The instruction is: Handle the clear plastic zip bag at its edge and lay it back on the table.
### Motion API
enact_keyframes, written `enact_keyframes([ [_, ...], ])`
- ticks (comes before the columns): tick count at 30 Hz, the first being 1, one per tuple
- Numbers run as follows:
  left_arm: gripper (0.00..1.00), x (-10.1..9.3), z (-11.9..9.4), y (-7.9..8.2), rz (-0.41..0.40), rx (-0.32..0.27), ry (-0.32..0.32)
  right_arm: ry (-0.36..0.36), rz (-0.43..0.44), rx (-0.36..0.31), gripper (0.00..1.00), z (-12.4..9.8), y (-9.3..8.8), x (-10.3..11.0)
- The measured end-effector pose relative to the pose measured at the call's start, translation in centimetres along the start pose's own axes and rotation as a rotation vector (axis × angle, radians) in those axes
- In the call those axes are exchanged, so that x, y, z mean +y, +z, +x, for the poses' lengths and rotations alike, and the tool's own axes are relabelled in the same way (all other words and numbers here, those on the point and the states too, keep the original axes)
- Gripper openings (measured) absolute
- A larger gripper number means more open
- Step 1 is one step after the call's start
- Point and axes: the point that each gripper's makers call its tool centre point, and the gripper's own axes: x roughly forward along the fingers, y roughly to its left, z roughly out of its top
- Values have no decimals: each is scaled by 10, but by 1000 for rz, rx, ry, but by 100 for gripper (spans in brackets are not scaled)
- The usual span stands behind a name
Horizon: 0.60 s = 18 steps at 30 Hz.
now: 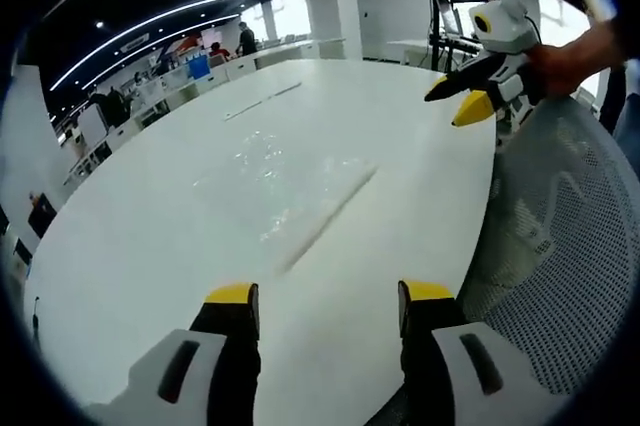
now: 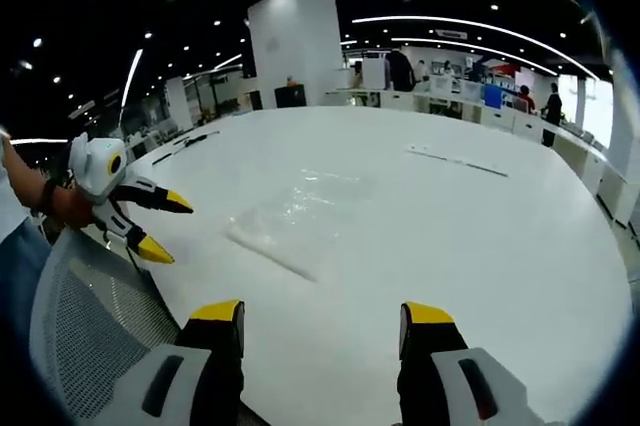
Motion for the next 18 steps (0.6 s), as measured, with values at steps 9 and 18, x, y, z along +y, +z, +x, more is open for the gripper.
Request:
enact_keyframes([
  [9, 53, 2, 2, -5, 0, 7, 8, -3, 0, -4, 62, 0, 1, -1],
  [18, 52, 1, 1, -4, 3, 5, 9, -8, 1, 0, 61, 1, -2, -3],
])
